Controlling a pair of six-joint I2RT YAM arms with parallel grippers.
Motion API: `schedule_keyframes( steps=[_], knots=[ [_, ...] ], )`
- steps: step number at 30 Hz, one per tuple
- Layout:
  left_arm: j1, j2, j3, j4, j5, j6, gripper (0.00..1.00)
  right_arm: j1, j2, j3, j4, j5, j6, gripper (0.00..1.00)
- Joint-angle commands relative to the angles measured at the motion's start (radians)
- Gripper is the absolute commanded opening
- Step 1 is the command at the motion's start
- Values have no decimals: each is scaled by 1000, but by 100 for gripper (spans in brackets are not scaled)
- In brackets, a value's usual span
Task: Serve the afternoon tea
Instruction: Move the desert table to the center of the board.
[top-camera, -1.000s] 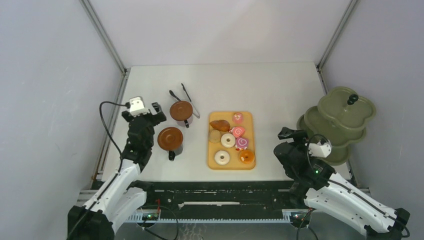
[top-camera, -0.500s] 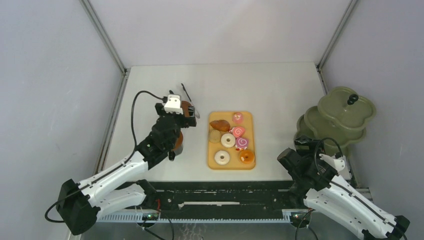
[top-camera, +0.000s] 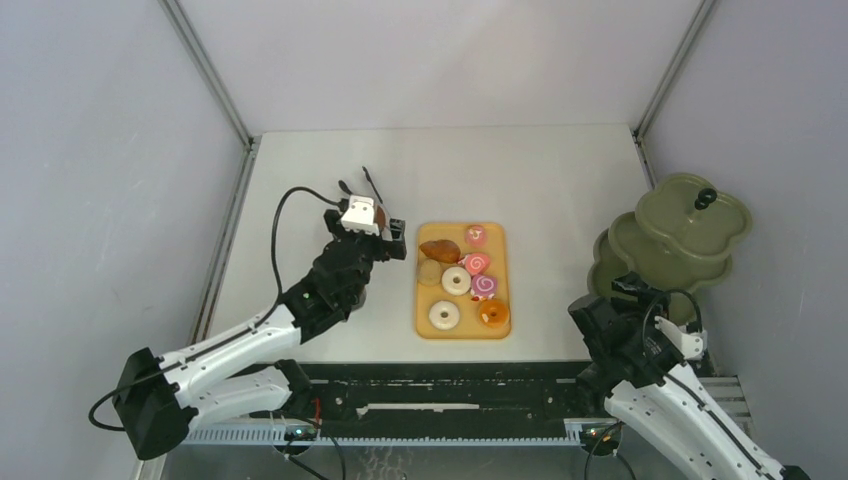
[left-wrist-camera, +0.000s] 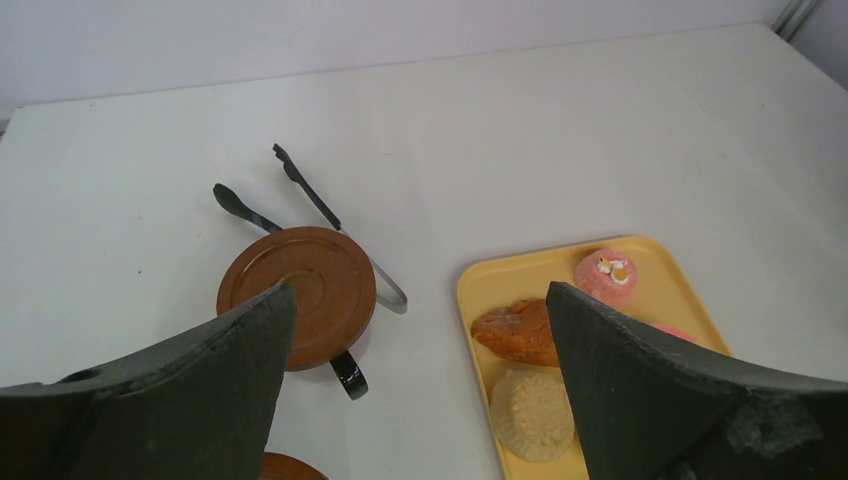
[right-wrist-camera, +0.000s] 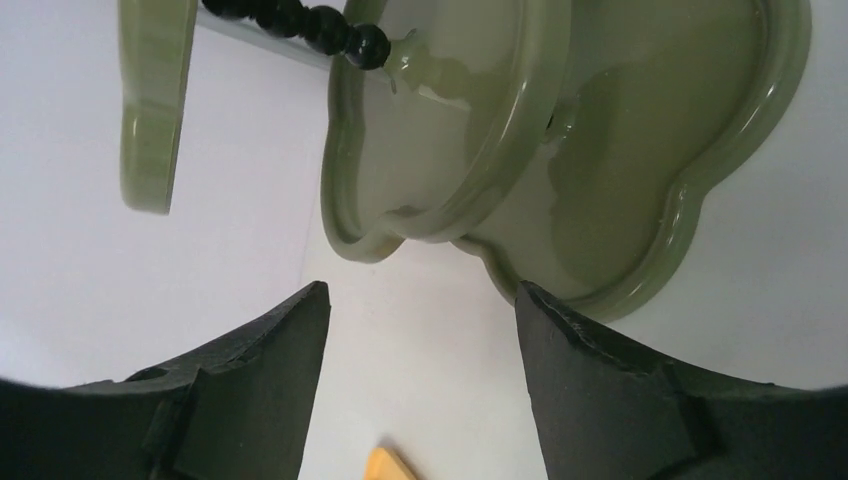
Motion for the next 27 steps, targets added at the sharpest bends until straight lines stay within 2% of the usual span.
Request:
schedule_keyframes(
  steps=[1,6,9,12,15,17,19,20,27],
  knots=[
    [-8,-32,-11,68,-15,-8,100,-67,-32,-40,202,-5,-80,75],
    [-8,-46,-24,77,-20,0,100,-239,-87,-114,517,-140,-402,71],
    [-8,-57,-27,86,-27,6,100,-421,-131,-172,719,-300,-603,68],
    [-8,-66,-30,94,-34,10,100,-596,-133,-209,828,-503,-699,63],
    [-8,-70,-30,105,-37,10,100,-714,-105,-229,887,-625,-751,52],
    [-7,-65,-30,111,-38,13,100,-754,-96,-242,924,-672,-778,41],
    [-7,-61,-30,114,-43,13,100,-774,-86,-248,958,-701,-802,7],
    [-8,-59,-31,115,-45,13,100,-779,-77,-248,966,-714,-812,1],
    [-8,-75,-38,117,-59,4,100,-782,-4,-233,1036,-806,-882,0]
  ],
)
